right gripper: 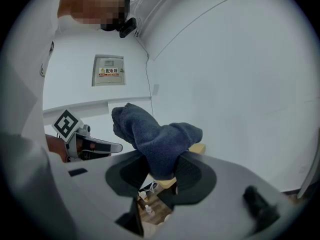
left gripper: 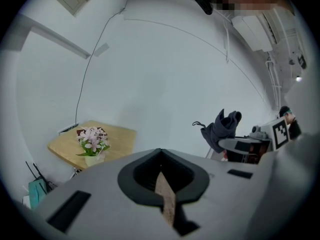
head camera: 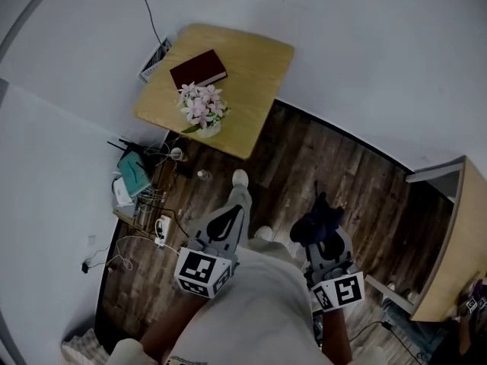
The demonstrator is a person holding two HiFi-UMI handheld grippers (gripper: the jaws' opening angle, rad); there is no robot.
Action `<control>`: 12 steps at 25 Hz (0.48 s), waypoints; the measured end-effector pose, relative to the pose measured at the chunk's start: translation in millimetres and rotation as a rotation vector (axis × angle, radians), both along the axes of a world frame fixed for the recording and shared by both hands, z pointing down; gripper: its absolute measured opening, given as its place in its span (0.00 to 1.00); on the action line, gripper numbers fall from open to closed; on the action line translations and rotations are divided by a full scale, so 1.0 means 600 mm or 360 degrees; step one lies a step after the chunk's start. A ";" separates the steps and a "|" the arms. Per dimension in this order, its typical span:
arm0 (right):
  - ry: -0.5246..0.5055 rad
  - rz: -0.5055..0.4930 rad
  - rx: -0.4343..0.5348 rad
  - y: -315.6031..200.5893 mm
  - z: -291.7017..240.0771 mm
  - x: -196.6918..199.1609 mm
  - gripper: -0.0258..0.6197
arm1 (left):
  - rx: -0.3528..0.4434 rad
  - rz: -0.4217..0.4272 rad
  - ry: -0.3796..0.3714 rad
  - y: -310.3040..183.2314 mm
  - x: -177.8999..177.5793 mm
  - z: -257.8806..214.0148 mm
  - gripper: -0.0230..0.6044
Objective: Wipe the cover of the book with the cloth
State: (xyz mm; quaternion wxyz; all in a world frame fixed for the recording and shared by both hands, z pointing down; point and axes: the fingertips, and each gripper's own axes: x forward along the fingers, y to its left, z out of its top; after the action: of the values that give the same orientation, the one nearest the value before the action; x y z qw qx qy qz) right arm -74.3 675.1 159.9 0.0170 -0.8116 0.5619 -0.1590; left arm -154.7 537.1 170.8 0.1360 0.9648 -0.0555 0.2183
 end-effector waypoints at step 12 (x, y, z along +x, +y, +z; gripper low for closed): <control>0.0073 -0.0144 -0.0070 -0.240 -0.016 0.146 0.26 | -0.0116 -0.0162 0.0113 -0.237 0.163 0.009 0.05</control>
State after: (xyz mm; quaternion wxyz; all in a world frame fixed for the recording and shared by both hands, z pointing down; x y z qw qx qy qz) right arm 13.3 531.4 150.4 -0.0210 -0.7890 0.5946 -0.1532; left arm -56.7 395.1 176.1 0.1838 0.9622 -0.0916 0.1787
